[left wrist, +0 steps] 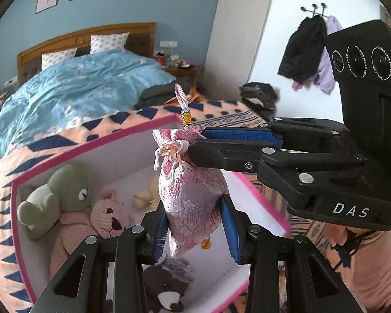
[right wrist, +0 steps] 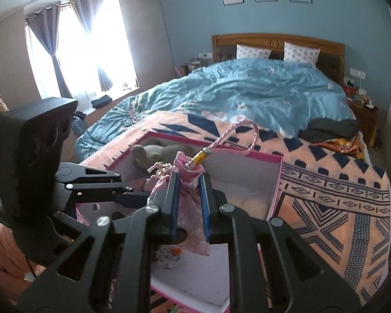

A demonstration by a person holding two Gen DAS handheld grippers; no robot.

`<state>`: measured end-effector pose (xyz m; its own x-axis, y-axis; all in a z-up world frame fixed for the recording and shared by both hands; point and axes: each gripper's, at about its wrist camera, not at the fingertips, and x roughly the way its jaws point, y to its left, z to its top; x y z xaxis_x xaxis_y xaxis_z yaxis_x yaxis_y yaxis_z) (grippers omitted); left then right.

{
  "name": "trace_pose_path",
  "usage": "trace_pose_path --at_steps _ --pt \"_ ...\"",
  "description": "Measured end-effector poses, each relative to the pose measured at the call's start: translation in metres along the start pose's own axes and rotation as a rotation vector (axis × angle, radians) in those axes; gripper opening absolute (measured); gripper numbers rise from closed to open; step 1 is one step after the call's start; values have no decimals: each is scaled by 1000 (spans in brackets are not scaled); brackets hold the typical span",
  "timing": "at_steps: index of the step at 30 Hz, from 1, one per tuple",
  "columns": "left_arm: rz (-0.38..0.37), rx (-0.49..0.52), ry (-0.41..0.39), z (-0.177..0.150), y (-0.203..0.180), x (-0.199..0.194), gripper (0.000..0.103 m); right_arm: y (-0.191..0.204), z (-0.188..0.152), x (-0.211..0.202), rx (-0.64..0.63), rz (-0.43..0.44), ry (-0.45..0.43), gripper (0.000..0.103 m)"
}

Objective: Organize objects
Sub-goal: 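Carry the pouch over the pink box and open the right gripper, then withdraw the right gripper and move it to the white tube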

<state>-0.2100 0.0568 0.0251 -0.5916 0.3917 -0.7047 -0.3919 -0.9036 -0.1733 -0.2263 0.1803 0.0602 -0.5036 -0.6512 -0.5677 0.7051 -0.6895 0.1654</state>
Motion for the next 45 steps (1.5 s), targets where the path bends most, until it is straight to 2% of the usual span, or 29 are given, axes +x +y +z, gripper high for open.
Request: trace_pose_path --at_steps 8,12,15,22,25,29,33,37,41,45 --pt "74 -38 77 4 13 26 38 -13 2 36 -3 -24 71 17" --pt "104 -65 133 4 20 38 44 -20 2 55 3 -58 109 18" --pt "118 -66 119 3 19 34 53 -28 -1 63 29 -91 134 18" --pt "146 -46 94 -3 18 28 56 -34 -6 44 83 -72 97 23" --pt "141 -41 74 -8 14 21 61 -31 -10 32 87 -61 71 29" --pt "110 -21 28 -15 6 3 64 -26 -16 12 111 -7 40 33" --pt "80 29 -46 -28 -10 -29 70 -17 -27 -12 122 35 4 44" --pt "34 66 -103 -41 -27 -56 74 -8 -42 -41 133 67 -39 47" --pt "-4 99 -125 -55 -48 -72 74 -1 -66 -62 150 84 -55 51" --pt "-63 119 -101 -77 -65 -73 74 1 -99 -71 178 86 -24 51"
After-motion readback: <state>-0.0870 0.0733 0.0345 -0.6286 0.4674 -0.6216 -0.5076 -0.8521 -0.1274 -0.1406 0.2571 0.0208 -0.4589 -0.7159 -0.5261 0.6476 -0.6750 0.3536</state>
